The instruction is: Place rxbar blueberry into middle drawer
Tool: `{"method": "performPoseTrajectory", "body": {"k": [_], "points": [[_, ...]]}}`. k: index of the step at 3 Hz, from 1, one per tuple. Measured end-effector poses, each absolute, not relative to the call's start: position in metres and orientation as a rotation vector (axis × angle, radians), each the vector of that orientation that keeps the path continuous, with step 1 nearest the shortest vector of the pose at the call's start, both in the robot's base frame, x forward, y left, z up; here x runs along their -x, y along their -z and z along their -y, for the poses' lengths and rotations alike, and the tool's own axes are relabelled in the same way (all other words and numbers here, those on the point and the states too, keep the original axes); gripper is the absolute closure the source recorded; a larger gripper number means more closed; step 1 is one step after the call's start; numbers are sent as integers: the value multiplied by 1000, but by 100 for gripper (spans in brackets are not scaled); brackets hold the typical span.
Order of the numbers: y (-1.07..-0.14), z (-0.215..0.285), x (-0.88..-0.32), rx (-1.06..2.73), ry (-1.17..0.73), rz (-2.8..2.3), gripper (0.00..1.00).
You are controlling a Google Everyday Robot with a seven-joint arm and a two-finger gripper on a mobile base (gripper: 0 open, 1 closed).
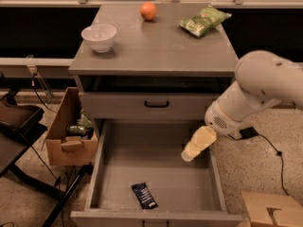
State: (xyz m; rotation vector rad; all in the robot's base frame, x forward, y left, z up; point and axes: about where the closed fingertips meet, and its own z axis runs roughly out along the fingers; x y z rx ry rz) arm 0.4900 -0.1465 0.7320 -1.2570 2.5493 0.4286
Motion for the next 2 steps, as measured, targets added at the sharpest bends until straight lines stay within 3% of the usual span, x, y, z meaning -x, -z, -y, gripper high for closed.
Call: {"method": "performPoseTrajectory", "body": {"k": [1, 2], "points": [[-757, 159, -452, 1204, -378, -2690, 0], [-761, 158, -448, 1191, -375, -2699, 0]]}}
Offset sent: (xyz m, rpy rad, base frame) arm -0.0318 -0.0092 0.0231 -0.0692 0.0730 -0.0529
